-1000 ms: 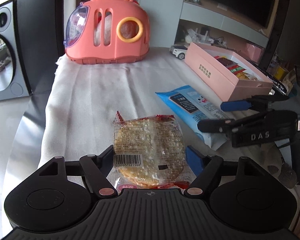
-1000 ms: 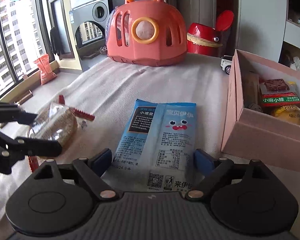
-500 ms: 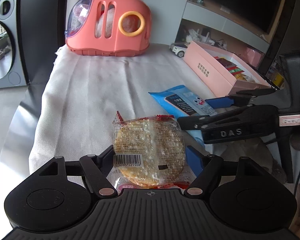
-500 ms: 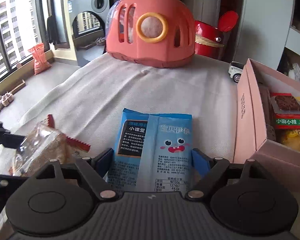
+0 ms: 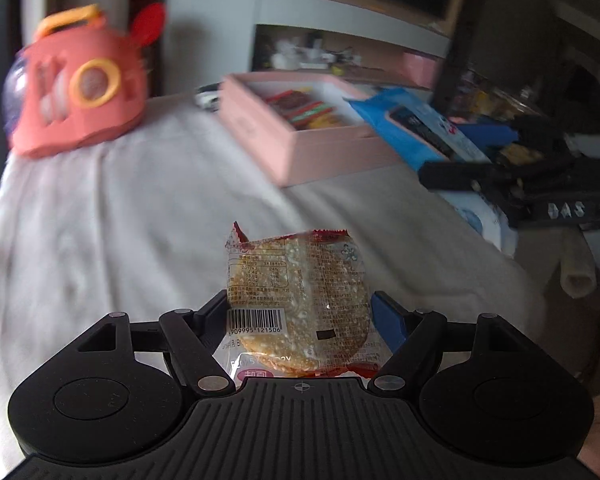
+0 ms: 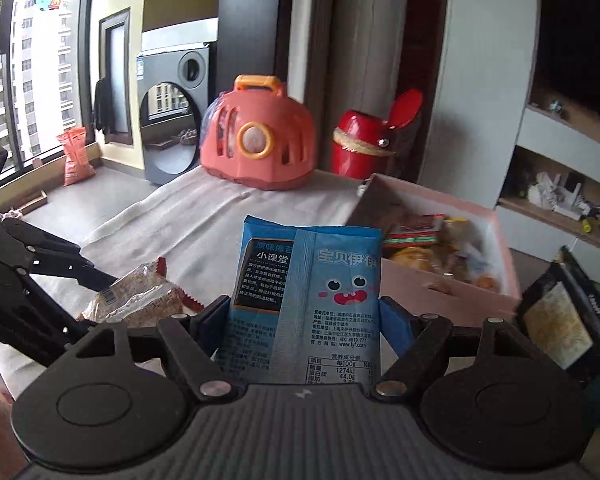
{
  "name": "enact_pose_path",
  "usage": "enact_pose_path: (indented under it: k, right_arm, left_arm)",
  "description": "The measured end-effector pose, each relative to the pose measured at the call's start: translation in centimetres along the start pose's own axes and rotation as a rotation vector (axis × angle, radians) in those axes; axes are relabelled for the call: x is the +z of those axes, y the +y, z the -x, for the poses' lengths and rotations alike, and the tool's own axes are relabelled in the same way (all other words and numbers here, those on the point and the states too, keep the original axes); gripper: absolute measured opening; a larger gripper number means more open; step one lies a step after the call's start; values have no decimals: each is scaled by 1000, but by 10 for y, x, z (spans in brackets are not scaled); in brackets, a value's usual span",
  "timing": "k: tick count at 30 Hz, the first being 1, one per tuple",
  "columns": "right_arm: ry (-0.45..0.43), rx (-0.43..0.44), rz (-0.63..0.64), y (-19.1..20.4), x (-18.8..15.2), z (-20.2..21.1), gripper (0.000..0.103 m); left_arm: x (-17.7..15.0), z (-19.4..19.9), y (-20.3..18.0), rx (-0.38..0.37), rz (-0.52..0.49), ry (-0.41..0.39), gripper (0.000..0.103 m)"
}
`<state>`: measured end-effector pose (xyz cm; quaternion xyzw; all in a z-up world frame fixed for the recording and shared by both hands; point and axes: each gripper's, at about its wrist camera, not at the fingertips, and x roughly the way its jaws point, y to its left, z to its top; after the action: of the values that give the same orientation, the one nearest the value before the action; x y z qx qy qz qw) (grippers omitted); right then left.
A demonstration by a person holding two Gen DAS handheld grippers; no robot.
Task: Organize snacks
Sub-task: 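Carry the cracker and bread packets over the pink box and release them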
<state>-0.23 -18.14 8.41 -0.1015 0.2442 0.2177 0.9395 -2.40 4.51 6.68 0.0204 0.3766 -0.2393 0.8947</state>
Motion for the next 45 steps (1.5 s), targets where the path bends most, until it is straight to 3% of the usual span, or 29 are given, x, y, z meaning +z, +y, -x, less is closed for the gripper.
enact_pose_path:
  k: [4,7,9,11,14,16,17,19,20,21,24,26,30,32,34,38,42,45]
  right_arm:
    - [-103,-104,-52,-34,6,41,79]
    - [-219,-173,-99,-61,23,69,79]
    - [-279,-210,-137,-79,37,79,79]
    - [-316,-239,-171,-94,47,83,79]
    - [-330,-268,-201,-114,56,74,80]
    - [-303,-273,-208,-123,59,58,80]
    - [-285,-270,-211,-127,59,48,80]
    - [-242,-256,-226,-133,61,25,80]
    - [-221,-248,-237,-136,63,14,80]
    - [-203,-238,-252,-139,65,3,80]
    - [-157,-197,-312,-150,76,-31,80]
    - [-128,-162,-358,-159,88,-58,80]
    - [-14,-83,-414,-159,107,-129,86]
    - [124,-17,-387,-153,104,-179,86]
    - [232,-57,-373,-144,98,-213,85]
    - [142,-151,-278,-125,87,-202,86]
    - [76,-117,-294,-128,85,-185,86]
    - [60,-125,-288,-138,89,-177,87]
  left_arm:
    - [31,3,-29,-69,-68,-46,80]
    - [81,7,-32,-91,-63,-148,80]
    - [125,3,-23,-99,-7,-252,80]
    - [168,-14,-9,-136,104,-302,80]
    - [215,-66,12,-217,236,-286,80]
    - [225,-111,23,-260,284,-227,81]
    - [226,-140,30,-239,302,-160,80]
    - [221,-178,28,-128,233,-69,80]
    - [217,-186,27,-81,185,-75,78]
    - [213,-187,29,-79,164,-101,77]
    - [205,-172,55,-228,285,-164,76]
    - [203,-155,73,-284,366,-222,76]
    - [193,-114,91,-223,400,-330,76]
    - [181,-101,96,-176,404,-330,76]
    - [166,-93,96,-141,393,-301,76]
    - [133,-95,95,-73,370,-248,76]
    - [107,-102,92,-6,366,-197,76]
    - [102,-112,90,-18,371,-175,76]
